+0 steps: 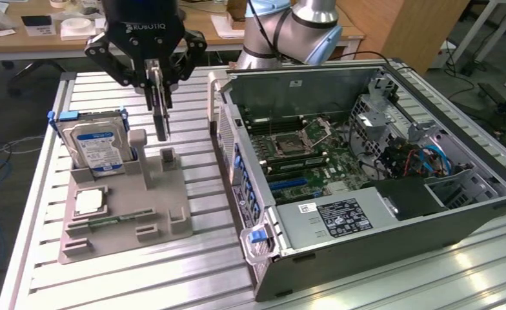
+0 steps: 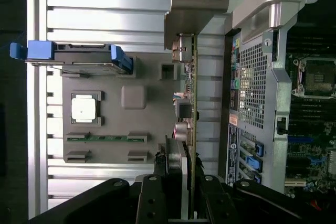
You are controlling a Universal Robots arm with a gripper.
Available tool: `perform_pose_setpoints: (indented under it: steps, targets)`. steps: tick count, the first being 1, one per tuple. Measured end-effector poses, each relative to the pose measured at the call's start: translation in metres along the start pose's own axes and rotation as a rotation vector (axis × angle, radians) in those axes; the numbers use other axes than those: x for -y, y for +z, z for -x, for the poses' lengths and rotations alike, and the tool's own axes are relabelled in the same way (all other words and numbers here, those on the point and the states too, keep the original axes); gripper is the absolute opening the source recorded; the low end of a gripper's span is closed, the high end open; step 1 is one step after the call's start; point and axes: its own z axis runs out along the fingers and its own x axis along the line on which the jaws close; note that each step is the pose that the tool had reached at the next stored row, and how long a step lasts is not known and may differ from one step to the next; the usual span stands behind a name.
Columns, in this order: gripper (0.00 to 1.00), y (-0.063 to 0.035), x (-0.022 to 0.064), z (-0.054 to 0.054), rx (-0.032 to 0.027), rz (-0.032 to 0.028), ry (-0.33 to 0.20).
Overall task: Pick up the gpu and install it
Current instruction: 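Pick up the gpu and move the gpu toward the slot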
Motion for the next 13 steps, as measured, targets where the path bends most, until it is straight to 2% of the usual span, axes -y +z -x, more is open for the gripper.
perform_pose_setpoints:
  steps: [2,6,13]
  targets:
    - [0.28,0.0000,-0.0001,0.000,0.0000,-0.0026,0.000]
    - [0.28,0.0001,-0.0008,0.003,0.0000,-0.0030,0.000]
    - [0.28,0.0007,-0.0004,0.033,0.0000,-0.0031,0.000]
